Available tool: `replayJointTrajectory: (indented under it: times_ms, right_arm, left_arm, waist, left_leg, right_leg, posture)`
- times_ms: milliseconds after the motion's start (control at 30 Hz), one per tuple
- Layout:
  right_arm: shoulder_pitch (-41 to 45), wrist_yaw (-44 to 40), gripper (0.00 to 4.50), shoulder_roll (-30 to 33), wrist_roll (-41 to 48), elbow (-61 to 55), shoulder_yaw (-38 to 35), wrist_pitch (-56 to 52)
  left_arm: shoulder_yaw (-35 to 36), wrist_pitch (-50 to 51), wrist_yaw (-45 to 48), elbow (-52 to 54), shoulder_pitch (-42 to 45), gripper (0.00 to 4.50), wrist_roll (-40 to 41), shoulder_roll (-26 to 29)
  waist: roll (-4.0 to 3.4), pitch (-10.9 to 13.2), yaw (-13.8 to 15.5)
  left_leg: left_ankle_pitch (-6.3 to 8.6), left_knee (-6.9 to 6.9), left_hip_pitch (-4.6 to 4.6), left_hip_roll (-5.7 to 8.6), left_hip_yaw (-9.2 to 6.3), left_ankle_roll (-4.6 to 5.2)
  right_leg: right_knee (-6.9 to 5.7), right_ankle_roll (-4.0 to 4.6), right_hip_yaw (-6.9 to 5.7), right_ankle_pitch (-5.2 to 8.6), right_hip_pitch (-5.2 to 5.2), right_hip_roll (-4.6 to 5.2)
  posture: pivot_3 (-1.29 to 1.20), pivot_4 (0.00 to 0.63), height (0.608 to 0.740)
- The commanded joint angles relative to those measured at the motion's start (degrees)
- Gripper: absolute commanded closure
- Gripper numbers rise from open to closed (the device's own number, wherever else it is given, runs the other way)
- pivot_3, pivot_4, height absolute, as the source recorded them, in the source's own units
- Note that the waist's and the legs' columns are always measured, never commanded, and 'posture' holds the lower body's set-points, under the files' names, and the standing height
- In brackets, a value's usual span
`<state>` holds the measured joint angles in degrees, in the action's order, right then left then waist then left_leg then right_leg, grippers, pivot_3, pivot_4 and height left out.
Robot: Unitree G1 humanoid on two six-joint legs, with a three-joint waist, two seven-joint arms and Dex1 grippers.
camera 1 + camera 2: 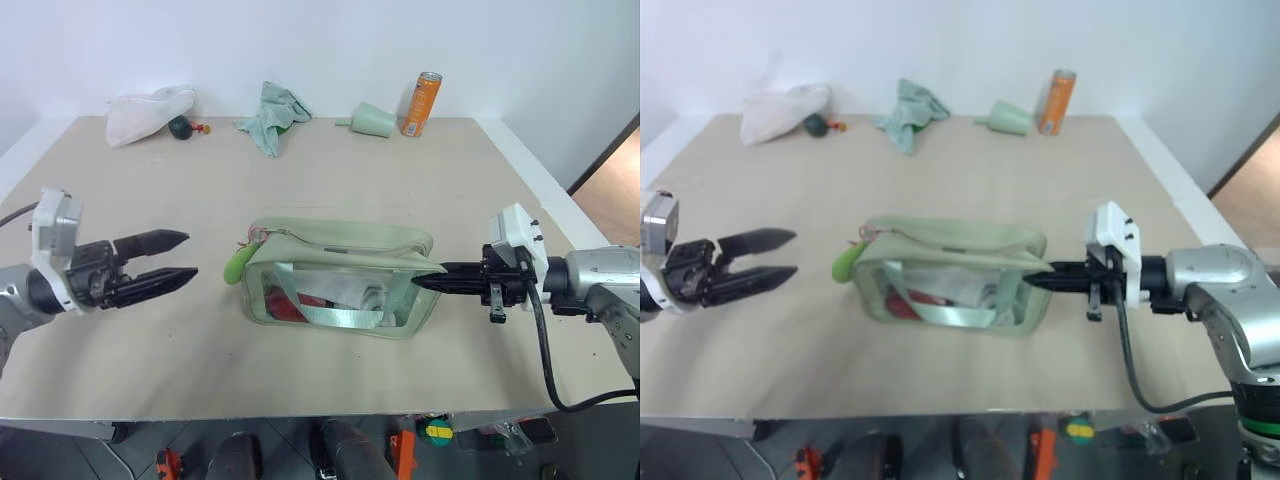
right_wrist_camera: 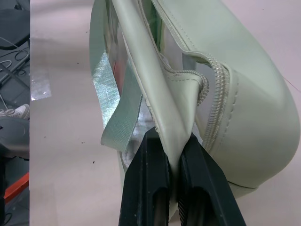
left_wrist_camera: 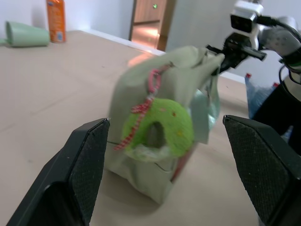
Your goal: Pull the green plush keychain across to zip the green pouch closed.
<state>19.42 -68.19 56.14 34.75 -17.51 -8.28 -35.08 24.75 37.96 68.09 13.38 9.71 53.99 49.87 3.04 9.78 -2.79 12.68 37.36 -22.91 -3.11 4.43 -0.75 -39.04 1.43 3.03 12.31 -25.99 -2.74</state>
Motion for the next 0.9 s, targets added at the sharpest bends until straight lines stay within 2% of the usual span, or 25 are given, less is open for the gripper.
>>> replayJointTrajectory:
  times_ms: [33,433,633,767,833,900]
  right_arm:
    - [0.98,0.49,4.48,-0.49,-0.08,-0.21,0.40,0.65]
    - [-0.55,1.53,4.48,-0.33,-0.02,-1.17,-0.46,0.73]
    - [-1.56,1.83,4.50,-0.11,0.09,-1.63,-1.12,0.77]
    - [-1.58,1.88,4.50,-0.06,-0.01,-1.42,-1.08,0.89]
    - [-1.49,1.88,4.50,-0.11,-0.16,-1.11,-0.94,1.10]
    - [-1.40,1.85,4.50,-0.20,-0.41,-0.83,-0.64,1.45]
  left_arm:
    - [-1.00,-0.80,0.14,2.37,0.03,0.50,-0.08,-0.39]
    - [-9.53,-2.13,0.06,-4.18,4.74,0.50,-5.62,-3.43]
    - [-10.64,-1.60,0.94,-4.55,6.35,2.19,-5.20,-4.68]
    - [-10.99,-0.97,1.45,-3.18,6.66,3.74,-4.29,-4.98]
    - [-10.85,-0.43,1.75,-1.92,6.84,4.29,-3.30,-4.97]
    - [-10.64,-0.18,1.64,-1.41,6.95,4.45,-2.88,-4.90]
  waist:
    - [0.00,0.00,0.01]
    - [0.00,0.00,0.01]
    - [0.00,0.00,0.00]
    - [0.00,0.00,0.00]
    - [0.00,0.00,0.00]
    - [0.00,0.00,0.00]
  left_leg:
    - [0.00,0.00,0.00,0.00,-0.01,0.00]
    - [0.00,-0.02,0.07,-0.01,-0.01,0.00]
    - [0.00,-0.06,0.07,-0.06,-0.02,0.00]
    - [0.00,-0.06,0.07,-0.06,-0.03,0.00]
    - [0.00,-0.06,0.07,-0.06,-0.02,0.00]
    - [0.00,-0.05,0.07,-0.06,-0.02,0.00]
  right_leg:
    - [0.00,0.00,-0.02,0.00,0.00,-0.01]
    - [-0.01,-0.02,0.00,-0.02,0.03,-0.14]
    - [-0.01,-0.17,-0.01,-0.11,0.03,-0.15]
    - [-0.01,-0.17,-0.02,-0.11,0.03,-0.15]
    - [-0.01,-0.17,-0.01,-0.11,0.03,-0.14]
    - [-0.01,-0.17,0.00,-0.11,0.04,-0.13]
  posture:
    - [0.00,0.150,0.740]
    - [0.00,0.150,0.740]
    - [0.00,0.150,0.740]
    - [0.00,0.150,0.740]
    - [0.00,0.150,0.740]
    - [0.00,0.150,0.740]
